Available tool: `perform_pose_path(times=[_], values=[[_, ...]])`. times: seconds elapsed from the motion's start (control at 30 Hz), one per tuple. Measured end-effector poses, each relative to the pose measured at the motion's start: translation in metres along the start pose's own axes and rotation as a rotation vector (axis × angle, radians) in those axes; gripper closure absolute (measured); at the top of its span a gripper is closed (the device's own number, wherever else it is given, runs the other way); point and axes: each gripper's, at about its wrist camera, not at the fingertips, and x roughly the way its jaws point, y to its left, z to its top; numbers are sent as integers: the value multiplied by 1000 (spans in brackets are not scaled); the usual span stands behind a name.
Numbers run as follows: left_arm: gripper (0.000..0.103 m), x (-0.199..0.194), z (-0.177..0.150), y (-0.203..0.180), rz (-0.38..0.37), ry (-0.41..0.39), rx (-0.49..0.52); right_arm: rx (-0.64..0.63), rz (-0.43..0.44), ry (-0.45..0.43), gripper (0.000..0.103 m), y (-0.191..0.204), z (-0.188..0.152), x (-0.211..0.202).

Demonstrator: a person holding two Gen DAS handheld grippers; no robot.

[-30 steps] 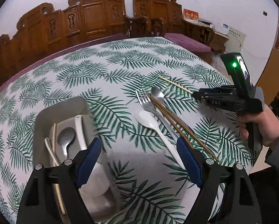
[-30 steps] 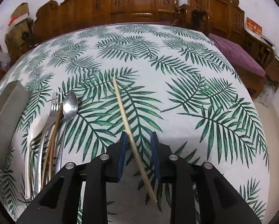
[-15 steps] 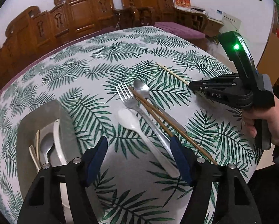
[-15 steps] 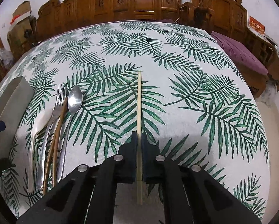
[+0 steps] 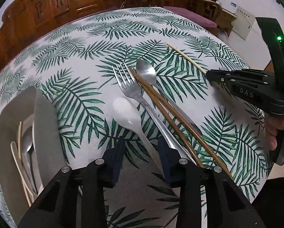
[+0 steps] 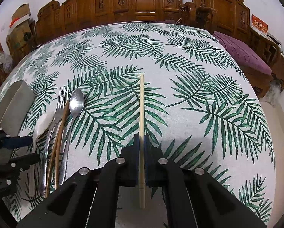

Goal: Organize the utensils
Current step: 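Grasp a wooden chopstick with the right tool while the left tool reaches for a steel fork, then release a steel knife into the grey tray with the left tool while the right carries the chopstick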

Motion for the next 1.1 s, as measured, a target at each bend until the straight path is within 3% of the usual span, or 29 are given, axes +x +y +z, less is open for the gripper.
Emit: perform_pose_path(times=[0.27, 0.53, 0.8, 1.1], values=[[101, -1, -1, 4, -20, -6, -17, -22, -9, 2, 97, 11, 1, 0], [101, -15, -6, 9, -27, -33, -8, -16, 6, -36, 97, 22, 6, -12], [101, -56, -5, 15, -25, -107, 5, -32, 44, -75, 97, 40, 8, -27], [101, -91, -18, 31, -30, -132, -35, -33, 75, -117, 97, 62, 5, -51]])
